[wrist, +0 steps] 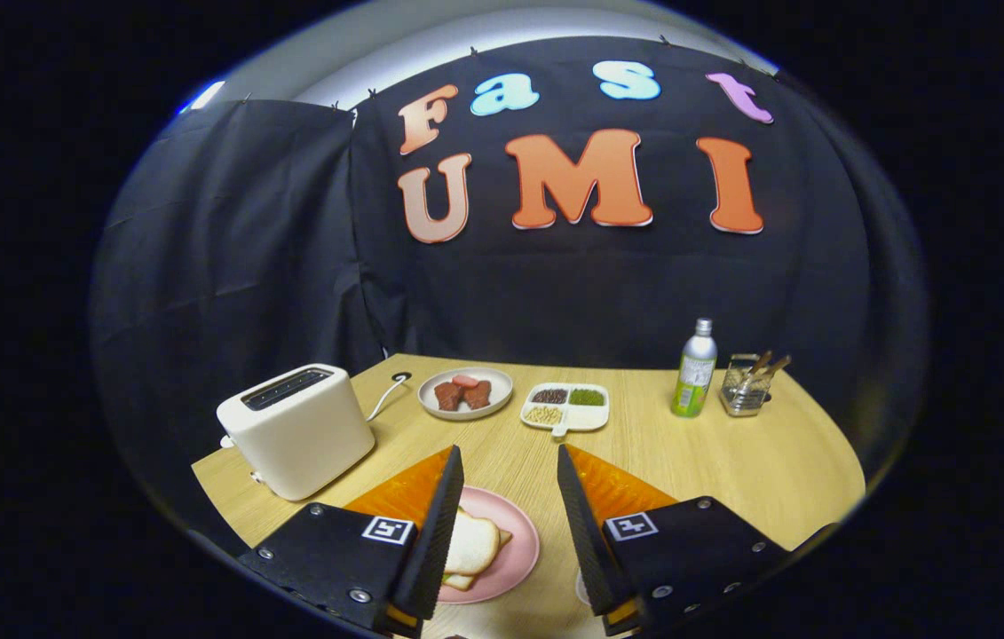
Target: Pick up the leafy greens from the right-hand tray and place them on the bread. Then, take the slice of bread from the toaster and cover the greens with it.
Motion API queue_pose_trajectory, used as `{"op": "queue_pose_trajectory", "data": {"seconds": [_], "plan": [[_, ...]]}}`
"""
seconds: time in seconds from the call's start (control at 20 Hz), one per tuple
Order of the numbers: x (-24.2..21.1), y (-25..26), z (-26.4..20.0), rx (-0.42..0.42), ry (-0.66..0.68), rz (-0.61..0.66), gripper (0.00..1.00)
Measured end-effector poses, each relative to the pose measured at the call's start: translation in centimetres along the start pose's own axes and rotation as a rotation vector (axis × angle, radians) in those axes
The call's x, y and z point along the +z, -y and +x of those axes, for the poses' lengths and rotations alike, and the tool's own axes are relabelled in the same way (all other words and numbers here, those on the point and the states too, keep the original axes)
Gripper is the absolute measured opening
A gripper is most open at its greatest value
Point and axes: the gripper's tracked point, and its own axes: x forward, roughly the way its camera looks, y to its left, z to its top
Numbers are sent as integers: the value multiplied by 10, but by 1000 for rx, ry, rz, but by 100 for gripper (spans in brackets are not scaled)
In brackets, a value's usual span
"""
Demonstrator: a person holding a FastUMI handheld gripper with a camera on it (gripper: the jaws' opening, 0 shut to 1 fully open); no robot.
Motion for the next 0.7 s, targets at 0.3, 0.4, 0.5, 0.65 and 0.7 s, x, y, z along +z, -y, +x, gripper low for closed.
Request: {"op": "queue_pose_trajectory", "data": {"seconds": [0.3, 0.4, 0.5, 0.65, 0.7], "plan": [[70, -1, -26, -43, 231, -42, 78], [85, -3, -33, -53, 287, -44, 80], [96, -2, -38, -67, 326, -68, 84], [104, -1, -39, -118, 370, -131, 90], [105, -4, -37, -132, 379, -153, 91]]}}
